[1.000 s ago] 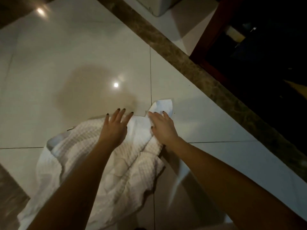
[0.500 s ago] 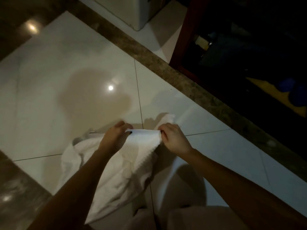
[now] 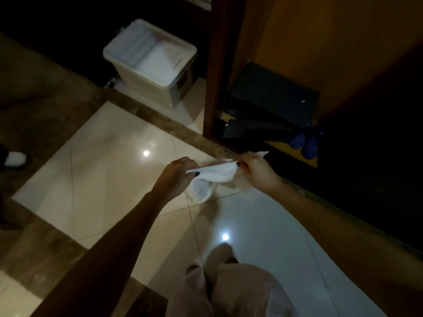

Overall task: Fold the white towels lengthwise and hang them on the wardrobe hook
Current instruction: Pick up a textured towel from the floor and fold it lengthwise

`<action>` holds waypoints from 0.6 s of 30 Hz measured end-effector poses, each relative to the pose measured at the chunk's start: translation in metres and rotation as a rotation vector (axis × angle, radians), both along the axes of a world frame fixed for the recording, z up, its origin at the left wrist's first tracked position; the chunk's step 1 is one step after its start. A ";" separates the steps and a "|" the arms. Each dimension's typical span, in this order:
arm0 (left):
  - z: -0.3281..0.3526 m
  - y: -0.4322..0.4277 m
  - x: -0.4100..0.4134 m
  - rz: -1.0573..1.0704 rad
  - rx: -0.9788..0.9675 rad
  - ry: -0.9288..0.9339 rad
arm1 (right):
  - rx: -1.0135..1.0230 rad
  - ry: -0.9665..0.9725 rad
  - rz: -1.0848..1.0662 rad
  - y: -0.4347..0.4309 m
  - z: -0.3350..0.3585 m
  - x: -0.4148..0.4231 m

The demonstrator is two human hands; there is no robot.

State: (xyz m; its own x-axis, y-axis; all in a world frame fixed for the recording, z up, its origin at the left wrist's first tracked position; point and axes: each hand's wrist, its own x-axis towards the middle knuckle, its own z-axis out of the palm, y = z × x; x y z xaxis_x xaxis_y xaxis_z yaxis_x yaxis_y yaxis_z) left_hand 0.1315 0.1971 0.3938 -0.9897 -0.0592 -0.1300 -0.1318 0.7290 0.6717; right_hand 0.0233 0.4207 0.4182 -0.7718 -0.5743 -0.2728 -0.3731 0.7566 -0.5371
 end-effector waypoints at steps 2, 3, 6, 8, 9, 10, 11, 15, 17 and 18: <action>0.057 0.011 -0.018 -0.007 0.042 0.080 | -0.126 0.016 -0.125 0.014 0.062 -0.008; 0.086 0.018 -0.027 0.024 0.076 0.076 | -0.190 0.029 -0.183 0.019 0.093 -0.012; 0.165 0.039 -0.054 0.078 0.195 0.092 | -0.358 0.079 -0.321 0.036 0.182 -0.027; 0.212 0.053 -0.071 0.083 0.242 0.135 | -0.451 0.086 -0.375 0.048 0.236 -0.036; 0.235 0.059 -0.079 0.076 0.259 0.163 | -0.489 0.094 -0.390 0.055 0.261 -0.040; 0.258 0.065 -0.088 0.061 0.277 0.187 | -0.520 0.105 -0.401 0.062 0.284 -0.043; 0.279 0.071 -0.098 0.044 0.292 0.206 | -0.545 0.115 -0.406 0.069 0.306 -0.048; 0.347 0.104 -0.128 -0.049 0.399 0.193 | -0.618 0.177 -0.413 0.087 0.377 -0.061; 0.371 0.130 -0.141 -0.098 0.468 0.154 | -0.627 0.189 -0.404 0.096 0.401 -0.066; 0.383 0.144 -0.147 -0.120 0.490 0.144 | -0.628 0.191 -0.401 0.101 0.412 -0.068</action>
